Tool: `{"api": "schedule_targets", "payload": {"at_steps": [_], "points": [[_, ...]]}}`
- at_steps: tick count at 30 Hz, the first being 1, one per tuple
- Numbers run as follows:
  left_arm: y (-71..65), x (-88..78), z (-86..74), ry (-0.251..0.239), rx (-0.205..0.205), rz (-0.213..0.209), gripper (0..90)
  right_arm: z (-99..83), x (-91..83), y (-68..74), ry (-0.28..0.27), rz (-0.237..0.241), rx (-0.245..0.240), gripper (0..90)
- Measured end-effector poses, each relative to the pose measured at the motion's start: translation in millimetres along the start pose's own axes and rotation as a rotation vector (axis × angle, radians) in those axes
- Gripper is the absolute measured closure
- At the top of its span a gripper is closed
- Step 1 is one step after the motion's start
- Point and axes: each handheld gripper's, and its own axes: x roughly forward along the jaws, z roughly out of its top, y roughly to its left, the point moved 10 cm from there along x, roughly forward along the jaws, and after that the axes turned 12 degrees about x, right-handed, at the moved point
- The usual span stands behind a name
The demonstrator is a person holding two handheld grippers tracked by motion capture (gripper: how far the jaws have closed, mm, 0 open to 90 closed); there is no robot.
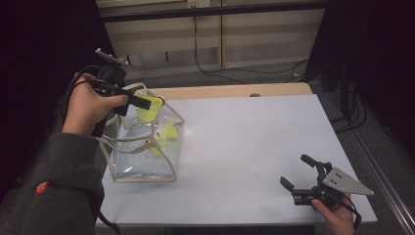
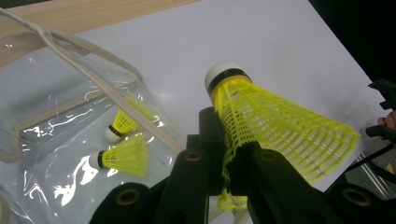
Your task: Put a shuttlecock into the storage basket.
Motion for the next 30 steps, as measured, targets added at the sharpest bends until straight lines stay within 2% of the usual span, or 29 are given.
{"api": "schedule_targets", "payload": {"at_steps": [21, 30], "points": [[9.1, -6.4, -6.6, 0.005, -0.009, 0.02, 88.1, -0.5, 0.1, 0.2, 0.003, 0.0, 0.001, 1.2], [13.7, -7.8, -9.7, -0.003, -0.024, 0.034, 88.1, -0.5, 0.2, 0.2, 0.002, -0.001, 0.002, 1.2]]}}
